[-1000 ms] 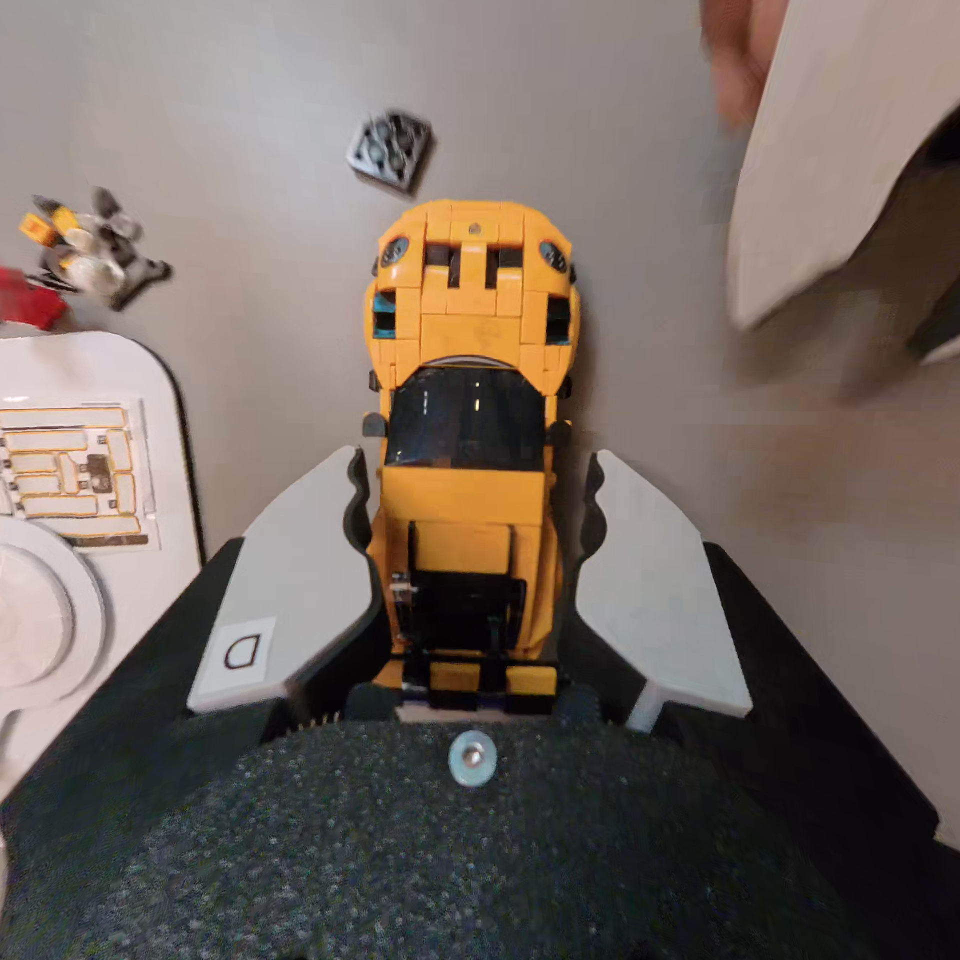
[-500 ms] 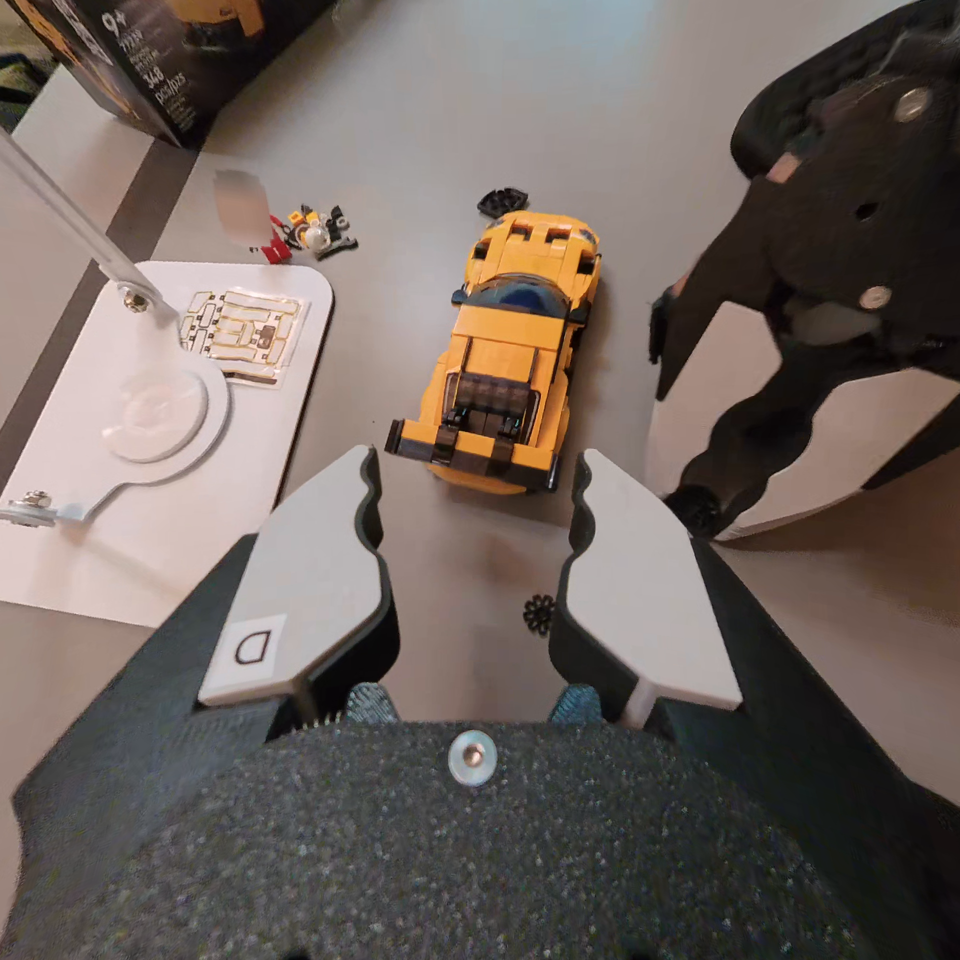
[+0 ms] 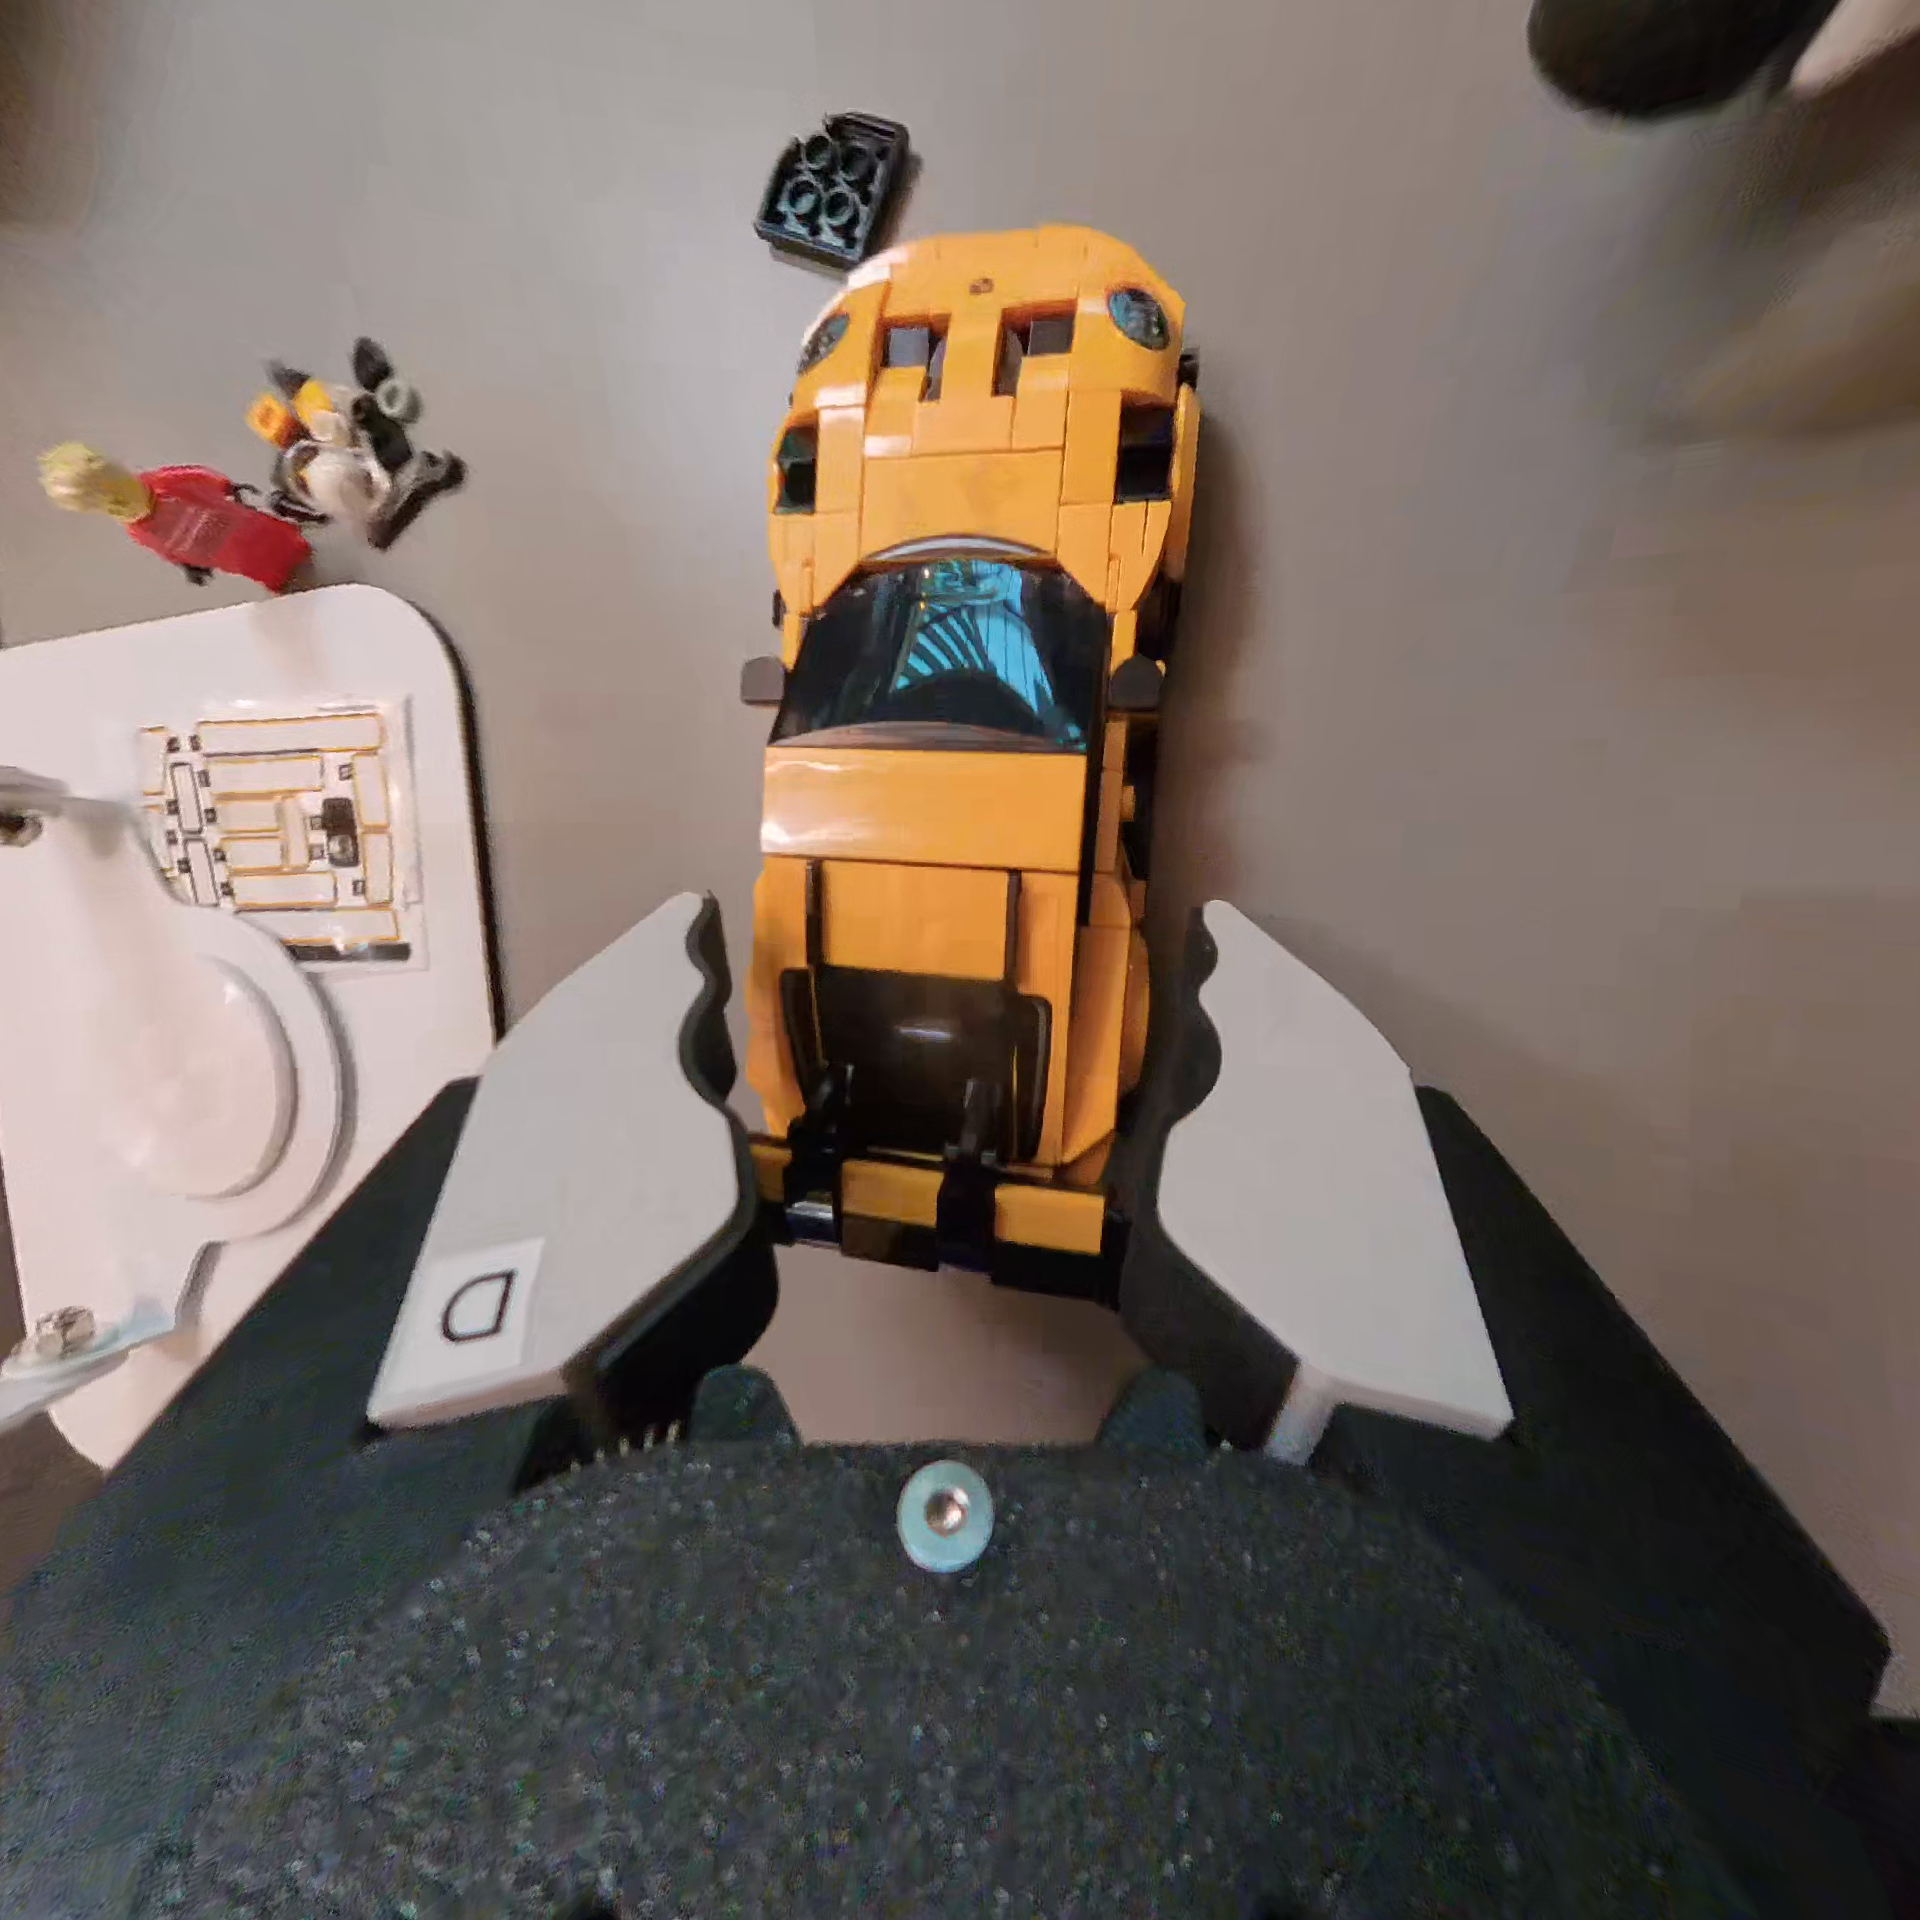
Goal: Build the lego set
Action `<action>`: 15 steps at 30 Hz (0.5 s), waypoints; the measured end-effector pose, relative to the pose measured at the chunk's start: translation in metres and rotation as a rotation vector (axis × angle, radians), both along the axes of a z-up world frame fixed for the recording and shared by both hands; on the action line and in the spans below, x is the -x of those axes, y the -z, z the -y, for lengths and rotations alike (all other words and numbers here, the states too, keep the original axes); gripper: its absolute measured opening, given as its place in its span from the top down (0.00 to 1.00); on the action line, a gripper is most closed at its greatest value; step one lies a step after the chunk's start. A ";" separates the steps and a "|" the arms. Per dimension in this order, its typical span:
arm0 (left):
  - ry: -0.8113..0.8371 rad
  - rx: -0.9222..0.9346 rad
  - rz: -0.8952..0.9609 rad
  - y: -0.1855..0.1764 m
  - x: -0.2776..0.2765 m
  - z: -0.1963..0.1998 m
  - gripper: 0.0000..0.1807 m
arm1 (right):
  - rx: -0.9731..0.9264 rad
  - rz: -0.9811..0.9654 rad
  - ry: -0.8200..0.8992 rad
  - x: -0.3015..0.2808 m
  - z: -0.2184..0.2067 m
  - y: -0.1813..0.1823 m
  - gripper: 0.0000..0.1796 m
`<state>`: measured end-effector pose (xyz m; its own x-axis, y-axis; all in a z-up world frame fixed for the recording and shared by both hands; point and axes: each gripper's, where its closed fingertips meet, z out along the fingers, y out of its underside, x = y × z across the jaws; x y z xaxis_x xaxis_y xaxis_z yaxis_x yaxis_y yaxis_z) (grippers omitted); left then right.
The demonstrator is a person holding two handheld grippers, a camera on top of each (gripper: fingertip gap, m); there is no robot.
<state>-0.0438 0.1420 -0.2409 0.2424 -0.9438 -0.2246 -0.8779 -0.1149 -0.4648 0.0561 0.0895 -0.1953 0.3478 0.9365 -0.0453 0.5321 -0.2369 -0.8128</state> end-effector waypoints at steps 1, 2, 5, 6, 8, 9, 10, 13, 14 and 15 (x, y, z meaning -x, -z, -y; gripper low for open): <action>0.016 0.012 -0.018 0.000 -0.002 0.000 0.56 | -0.003 -0.015 0.007 -0.004 -0.001 -0.002 0.87; 0.023 0.013 -0.032 -0.001 -0.004 -0.003 0.56 | -0.005 -0.029 0.009 -0.007 -0.002 -0.003 0.86; 0.069 -0.014 -0.106 -0.001 -0.009 -0.009 0.54 | -0.016 -0.046 0.002 -0.013 -0.005 -0.004 0.86; 0.091 -0.008 -0.131 0.000 -0.011 -0.008 0.54 | -0.020 -0.047 0.001 -0.015 -0.006 -0.004 0.87; 0.123 0.020 -0.190 0.003 -0.012 -0.005 0.56 | -0.015 -0.059 -0.004 -0.018 -0.007 -0.004 0.86; 0.137 0.031 -0.218 0.005 -0.012 -0.003 0.60 | -0.012 -0.067 -0.007 -0.019 -0.007 -0.004 0.86; 0.149 0.027 -0.238 0.006 -0.012 -0.004 0.61 | -0.008 -0.074 -0.010 -0.020 -0.007 -0.004 0.86; 0.173 0.052 -0.292 0.005 -0.011 -0.003 0.62 | 0.012 -0.094 -0.016 -0.024 -0.006 -0.003 0.86; 0.171 0.073 -0.290 0.004 -0.011 -0.002 0.62 | 0.018 -0.103 -0.016 -0.025 -0.006 -0.003 0.86; 0.161 0.104 -0.279 0.003 -0.011 -0.001 0.62 | 0.020 -0.112 -0.017 -0.025 -0.006 -0.005 0.86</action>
<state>-0.0325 0.1432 -0.2437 0.0311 -0.9864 -0.1614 -0.9803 0.0014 -0.1974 0.0813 0.0958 -0.1907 0.3232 0.9409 -0.1015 0.4422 -0.2449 -0.8628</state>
